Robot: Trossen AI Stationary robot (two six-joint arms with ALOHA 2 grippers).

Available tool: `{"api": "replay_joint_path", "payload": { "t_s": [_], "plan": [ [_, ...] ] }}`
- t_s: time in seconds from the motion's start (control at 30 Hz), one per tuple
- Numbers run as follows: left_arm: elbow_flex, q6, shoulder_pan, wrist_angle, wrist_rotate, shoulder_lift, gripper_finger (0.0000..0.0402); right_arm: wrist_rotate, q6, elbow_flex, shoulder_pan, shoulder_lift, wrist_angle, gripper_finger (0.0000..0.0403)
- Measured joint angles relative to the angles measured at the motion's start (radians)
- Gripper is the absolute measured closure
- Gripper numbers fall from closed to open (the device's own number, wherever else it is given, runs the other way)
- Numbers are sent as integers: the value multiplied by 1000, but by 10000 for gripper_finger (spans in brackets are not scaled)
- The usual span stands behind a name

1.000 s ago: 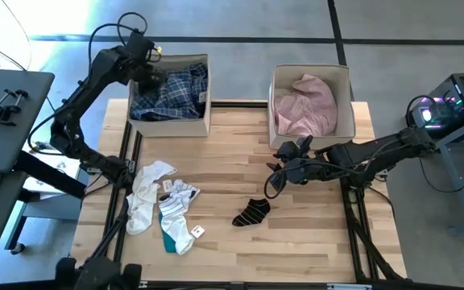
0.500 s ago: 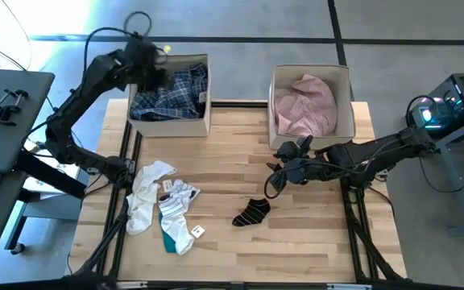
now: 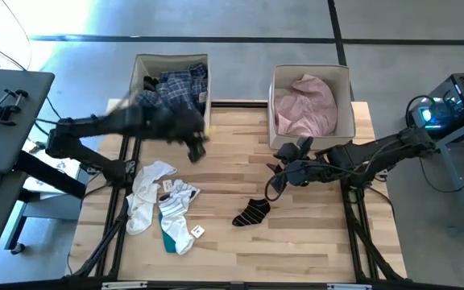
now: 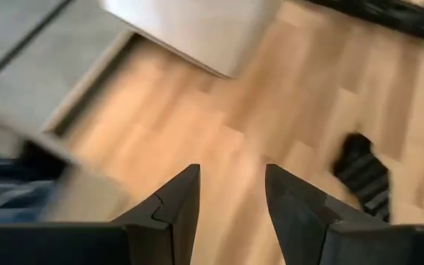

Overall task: Sort clothes
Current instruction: Put the black sock into the left laundry organizer

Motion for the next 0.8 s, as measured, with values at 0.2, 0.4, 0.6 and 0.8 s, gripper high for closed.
{"api": "replay_joint_path", "payload": {
  "t_s": [0.2,0.4,0.6,0.8],
  "plan": [
    [-235,-155,-168,304,-26,23,261,-2,70,0,66,0,0,231],
    [-367,-95,-300,666,-23,146,261,-3,85,0,123,0,4,231],
    [-369,62,-392,956,20,351,261,-1,84,0,137,0,11,231],
    [-368,14,-414,1160,54,516,253,10,83,0,137,0,9,231]
  ]
}}
